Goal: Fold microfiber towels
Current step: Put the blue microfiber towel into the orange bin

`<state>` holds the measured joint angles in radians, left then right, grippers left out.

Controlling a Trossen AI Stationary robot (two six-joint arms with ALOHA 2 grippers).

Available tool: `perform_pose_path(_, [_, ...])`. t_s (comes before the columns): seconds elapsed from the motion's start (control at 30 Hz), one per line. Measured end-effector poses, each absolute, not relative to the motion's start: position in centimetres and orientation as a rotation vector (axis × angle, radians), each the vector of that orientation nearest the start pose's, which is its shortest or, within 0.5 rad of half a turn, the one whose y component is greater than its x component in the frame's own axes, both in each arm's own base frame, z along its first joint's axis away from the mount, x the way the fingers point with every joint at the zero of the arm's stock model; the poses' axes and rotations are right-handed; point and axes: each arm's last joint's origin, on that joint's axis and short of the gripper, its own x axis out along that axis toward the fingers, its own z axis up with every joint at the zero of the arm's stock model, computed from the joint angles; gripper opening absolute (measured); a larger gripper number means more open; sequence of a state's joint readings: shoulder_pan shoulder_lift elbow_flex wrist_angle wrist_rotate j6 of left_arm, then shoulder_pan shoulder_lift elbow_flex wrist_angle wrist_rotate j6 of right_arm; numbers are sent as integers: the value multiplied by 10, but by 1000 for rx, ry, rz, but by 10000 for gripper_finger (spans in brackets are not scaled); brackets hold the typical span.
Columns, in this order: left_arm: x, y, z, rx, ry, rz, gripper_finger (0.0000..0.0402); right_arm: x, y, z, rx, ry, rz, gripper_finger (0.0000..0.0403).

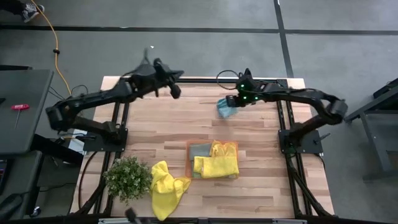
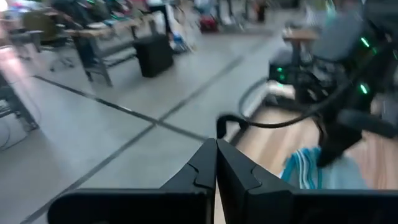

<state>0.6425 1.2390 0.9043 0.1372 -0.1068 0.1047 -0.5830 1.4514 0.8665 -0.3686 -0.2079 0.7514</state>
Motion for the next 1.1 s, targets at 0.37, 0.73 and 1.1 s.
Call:
perform_pose_path(0.37, [191,160,343,-20,65,802,0,237,-87,249,1039,692,-449,1])
perform_pose_path(0.73, [193,157,343,-39,64,777,0,281,-8,306,1079,632,-141,0])
perform_pose_path(1.1, [192,156,335,-10,170,739,0,346,60,268,1310,464,-172,0])
